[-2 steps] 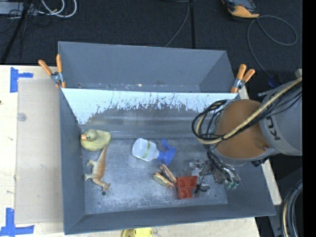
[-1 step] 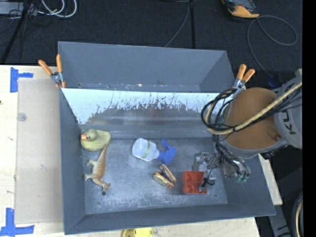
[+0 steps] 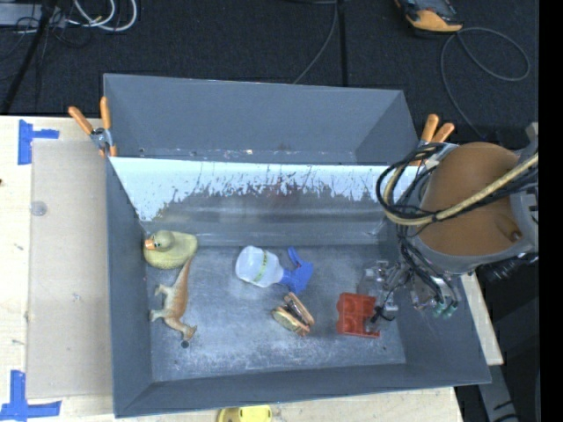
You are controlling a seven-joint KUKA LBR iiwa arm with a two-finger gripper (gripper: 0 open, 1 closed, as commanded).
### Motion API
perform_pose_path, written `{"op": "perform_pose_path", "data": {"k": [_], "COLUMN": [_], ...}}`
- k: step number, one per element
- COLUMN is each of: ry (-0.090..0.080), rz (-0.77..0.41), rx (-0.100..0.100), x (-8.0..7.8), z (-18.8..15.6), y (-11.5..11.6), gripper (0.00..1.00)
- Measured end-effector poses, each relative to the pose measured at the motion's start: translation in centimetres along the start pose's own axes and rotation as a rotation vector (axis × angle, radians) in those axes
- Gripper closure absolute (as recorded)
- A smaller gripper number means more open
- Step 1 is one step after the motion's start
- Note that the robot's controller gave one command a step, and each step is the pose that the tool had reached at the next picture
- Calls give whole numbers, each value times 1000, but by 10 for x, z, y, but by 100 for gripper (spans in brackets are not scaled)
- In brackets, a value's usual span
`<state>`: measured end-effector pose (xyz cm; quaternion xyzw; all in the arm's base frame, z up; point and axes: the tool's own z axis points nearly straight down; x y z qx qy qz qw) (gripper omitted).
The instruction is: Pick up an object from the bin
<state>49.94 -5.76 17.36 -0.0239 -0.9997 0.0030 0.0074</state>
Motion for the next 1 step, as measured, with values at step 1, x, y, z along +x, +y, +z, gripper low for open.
{"op": "perform_pose_path", "data": {"k": [1], "ry": [11], "rz": [-28], "rx": [0], "x": [0], "z": [-51], "y": [1], "gripper": [100]}}
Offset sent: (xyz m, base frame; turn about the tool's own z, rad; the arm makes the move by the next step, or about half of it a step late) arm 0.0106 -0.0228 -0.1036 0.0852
